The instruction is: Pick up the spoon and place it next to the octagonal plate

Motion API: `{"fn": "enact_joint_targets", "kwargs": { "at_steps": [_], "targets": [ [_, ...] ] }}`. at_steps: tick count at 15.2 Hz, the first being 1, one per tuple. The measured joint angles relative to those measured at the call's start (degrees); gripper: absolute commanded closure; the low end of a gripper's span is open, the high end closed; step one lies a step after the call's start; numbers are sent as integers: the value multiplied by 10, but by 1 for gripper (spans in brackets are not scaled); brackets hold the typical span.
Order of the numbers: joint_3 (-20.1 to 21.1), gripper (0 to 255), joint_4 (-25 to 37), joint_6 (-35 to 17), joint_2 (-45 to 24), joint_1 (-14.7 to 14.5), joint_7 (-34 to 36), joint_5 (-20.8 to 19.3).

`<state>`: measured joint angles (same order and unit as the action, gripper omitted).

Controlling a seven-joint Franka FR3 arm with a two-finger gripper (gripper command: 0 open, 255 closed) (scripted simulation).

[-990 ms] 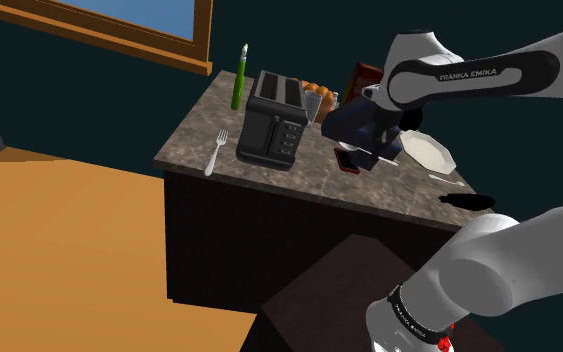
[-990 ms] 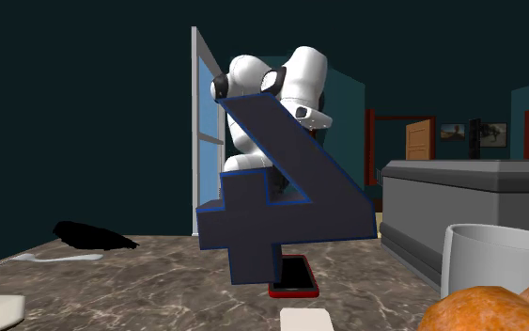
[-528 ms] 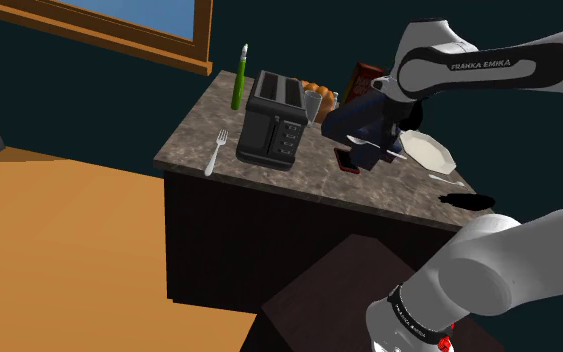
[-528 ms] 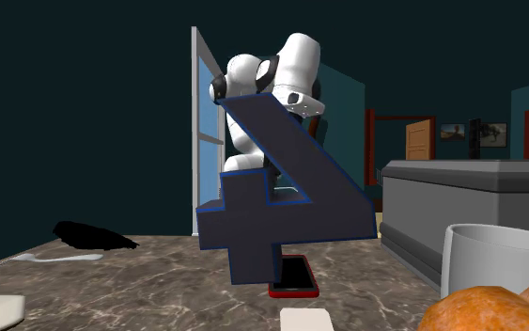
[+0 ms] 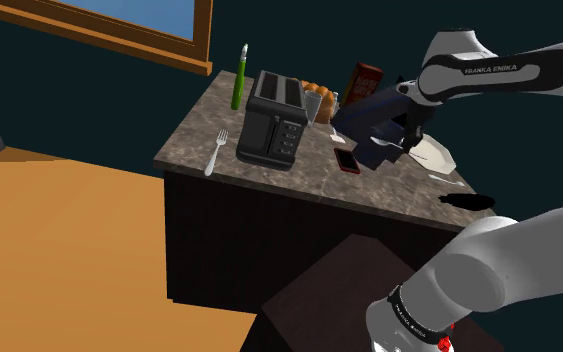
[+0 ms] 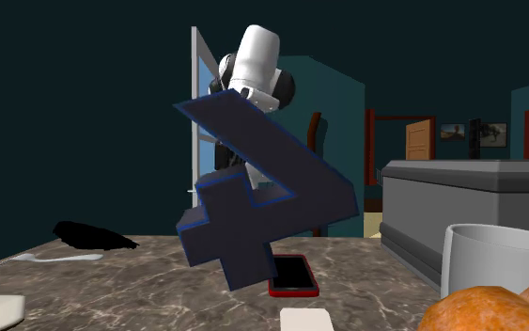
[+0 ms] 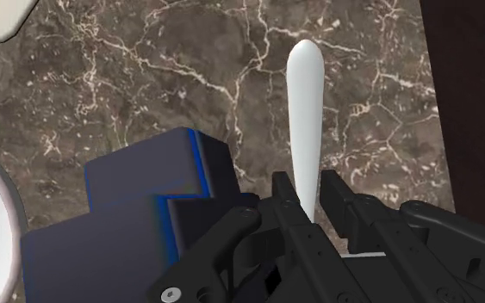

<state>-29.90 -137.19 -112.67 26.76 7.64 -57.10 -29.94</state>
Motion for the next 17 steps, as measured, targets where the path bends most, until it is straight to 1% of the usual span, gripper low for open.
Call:
{"fn": "enact_joint_targets", "kwargs": {
  "at_steps": [5,10,13,15,17],
  "targets": [
    [-62,255,36,-25,-33,17,-74,-8],
    [-137,255,88,-59,-89,24,-164,8],
    [-158,255,93,-84,-105,25,-181,14],
    [-163,255,88,-114,-109,26,-180,15],
    [-170,255,82,-174,-123,26,-183,20]
  ]
}}
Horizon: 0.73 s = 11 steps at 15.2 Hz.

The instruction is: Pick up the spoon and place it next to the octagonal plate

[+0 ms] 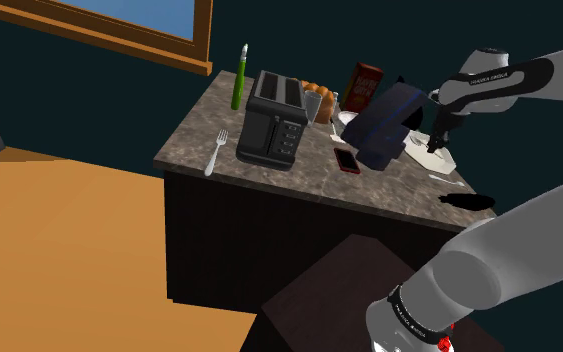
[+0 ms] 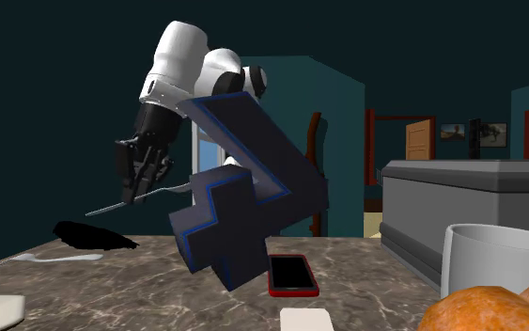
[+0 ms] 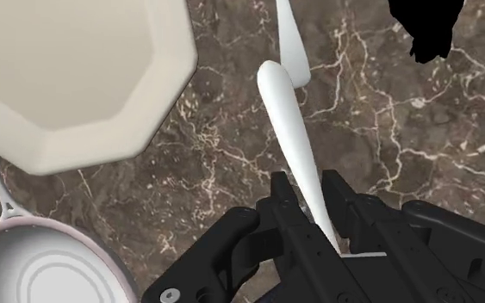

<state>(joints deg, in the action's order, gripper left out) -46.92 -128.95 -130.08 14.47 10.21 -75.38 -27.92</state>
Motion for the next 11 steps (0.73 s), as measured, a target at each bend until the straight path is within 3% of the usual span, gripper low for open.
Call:
{"fn": "enact_joint_targets", "kwargs": {
  "at_steps": [5,6,7,8,10,11],
  "targets": [
    [7,255,-35,-130,-6,19,9,-7],
    [-1,255,-24,-156,-32,11,-1,15],
    [17,255,-41,-155,-24,20,14,5],
    [26,255,-57,-104,-23,27,24,-7],
    [8,255,-51,-52,-55,26,-3,16],
    [4,255,-58,-54,-64,26,-7,20]
  ]
}}
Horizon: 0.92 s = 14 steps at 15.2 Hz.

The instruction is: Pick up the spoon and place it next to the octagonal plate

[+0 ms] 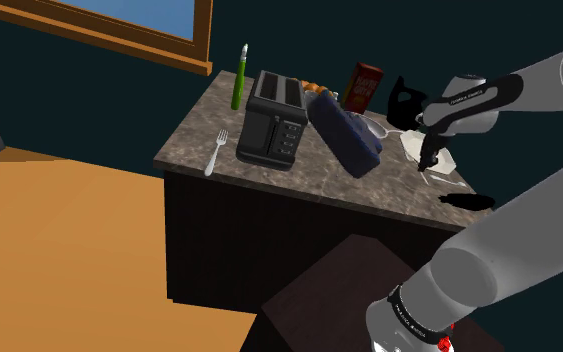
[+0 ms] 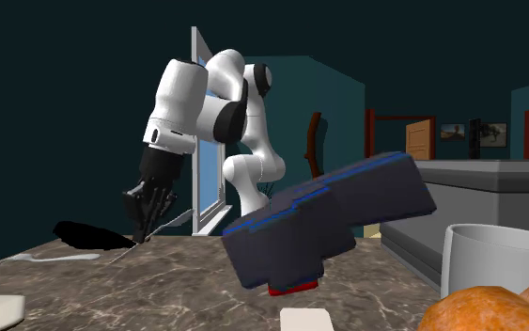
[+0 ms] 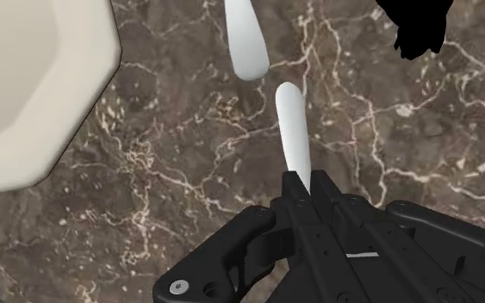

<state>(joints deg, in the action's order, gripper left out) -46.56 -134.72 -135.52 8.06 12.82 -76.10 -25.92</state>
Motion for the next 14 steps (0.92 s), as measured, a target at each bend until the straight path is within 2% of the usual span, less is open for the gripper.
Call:
{"fn": "enact_joint_targets", "kwargs": {
  "at_steps": [5,11,12,14],
  "targets": [
    [-7,255,-18,-34,-32,-3,-3,15],
    [-9,255,-21,-43,-41,-3,-6,21],
    [-9,0,-21,-43,-41,-3,-6,21],
    [-9,0,-21,-43,-41,-3,-6,20]
  ]
}}
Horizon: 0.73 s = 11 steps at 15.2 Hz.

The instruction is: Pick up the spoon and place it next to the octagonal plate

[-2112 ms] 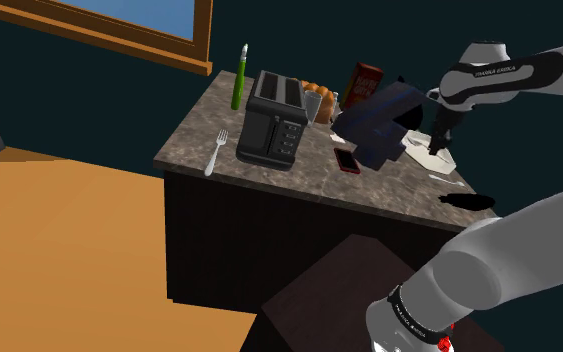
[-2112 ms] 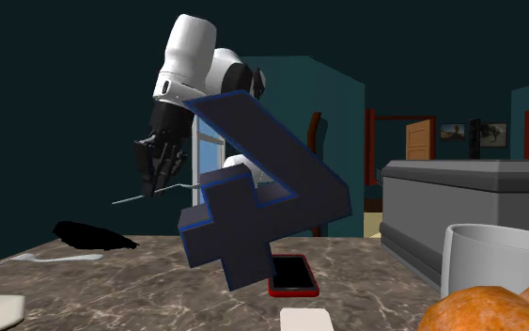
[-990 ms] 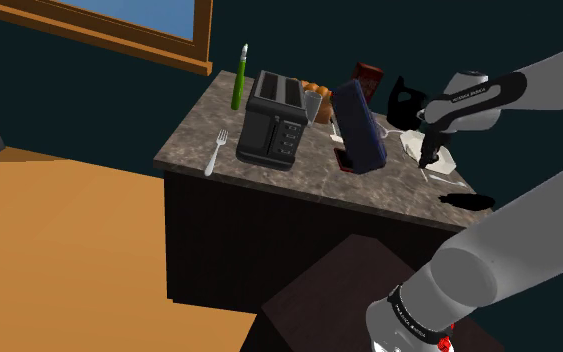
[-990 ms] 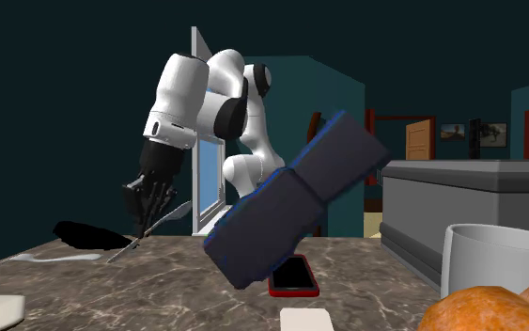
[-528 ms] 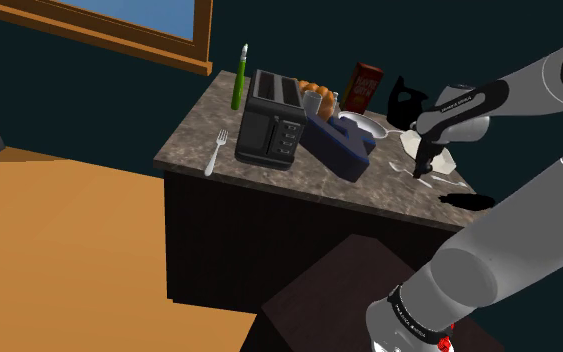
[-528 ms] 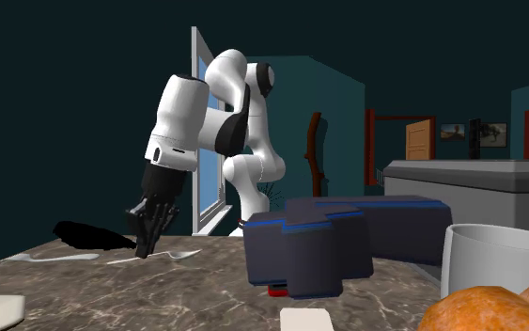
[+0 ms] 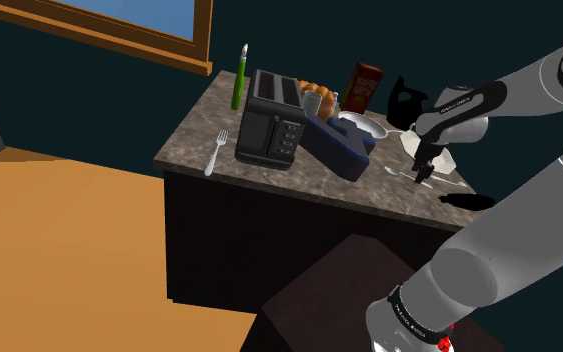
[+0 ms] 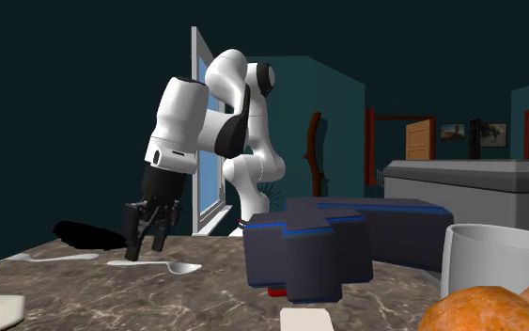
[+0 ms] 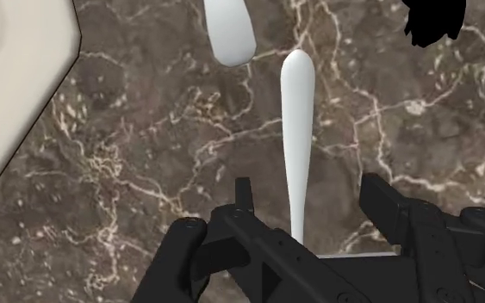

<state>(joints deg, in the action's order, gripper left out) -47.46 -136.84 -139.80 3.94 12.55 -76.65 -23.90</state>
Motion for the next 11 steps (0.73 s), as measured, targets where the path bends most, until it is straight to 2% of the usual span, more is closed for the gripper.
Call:
{"fn": "enact_joint_targets", "kwargs": {
  "at_steps": [4,8,11],
  "targets": [
    [0,0,0,0,0,0,0,0],
    [20,0,17,69,56,-1,22,-29],
    [27,0,21,89,72,0,28,-37]
  ]
}}
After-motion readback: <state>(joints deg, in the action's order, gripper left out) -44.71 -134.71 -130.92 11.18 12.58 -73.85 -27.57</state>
